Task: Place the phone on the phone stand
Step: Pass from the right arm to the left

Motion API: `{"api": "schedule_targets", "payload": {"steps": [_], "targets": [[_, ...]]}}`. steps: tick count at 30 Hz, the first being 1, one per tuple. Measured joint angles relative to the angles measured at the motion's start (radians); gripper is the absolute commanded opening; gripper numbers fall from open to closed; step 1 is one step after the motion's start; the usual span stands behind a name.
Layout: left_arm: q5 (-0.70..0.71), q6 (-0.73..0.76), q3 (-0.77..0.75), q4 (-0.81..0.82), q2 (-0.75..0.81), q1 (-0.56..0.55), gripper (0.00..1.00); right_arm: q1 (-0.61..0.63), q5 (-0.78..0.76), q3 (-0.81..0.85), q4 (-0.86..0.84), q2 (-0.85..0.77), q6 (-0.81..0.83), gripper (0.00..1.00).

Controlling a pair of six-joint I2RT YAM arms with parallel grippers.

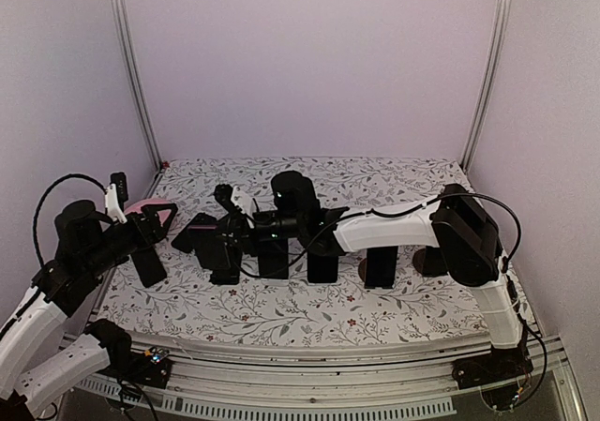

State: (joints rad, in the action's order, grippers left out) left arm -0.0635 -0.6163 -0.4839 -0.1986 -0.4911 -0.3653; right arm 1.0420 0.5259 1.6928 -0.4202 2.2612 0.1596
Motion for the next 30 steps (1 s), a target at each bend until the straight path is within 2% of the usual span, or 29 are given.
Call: {"api": "schedule_targets", "payload": {"steps": [30], "targets": [[-0.008,0.003,0.0,0.003,-0.021,0.002,0.77,0.011,-0.036,-0.031,-0.02,0.018,0.033,0.02]]}}
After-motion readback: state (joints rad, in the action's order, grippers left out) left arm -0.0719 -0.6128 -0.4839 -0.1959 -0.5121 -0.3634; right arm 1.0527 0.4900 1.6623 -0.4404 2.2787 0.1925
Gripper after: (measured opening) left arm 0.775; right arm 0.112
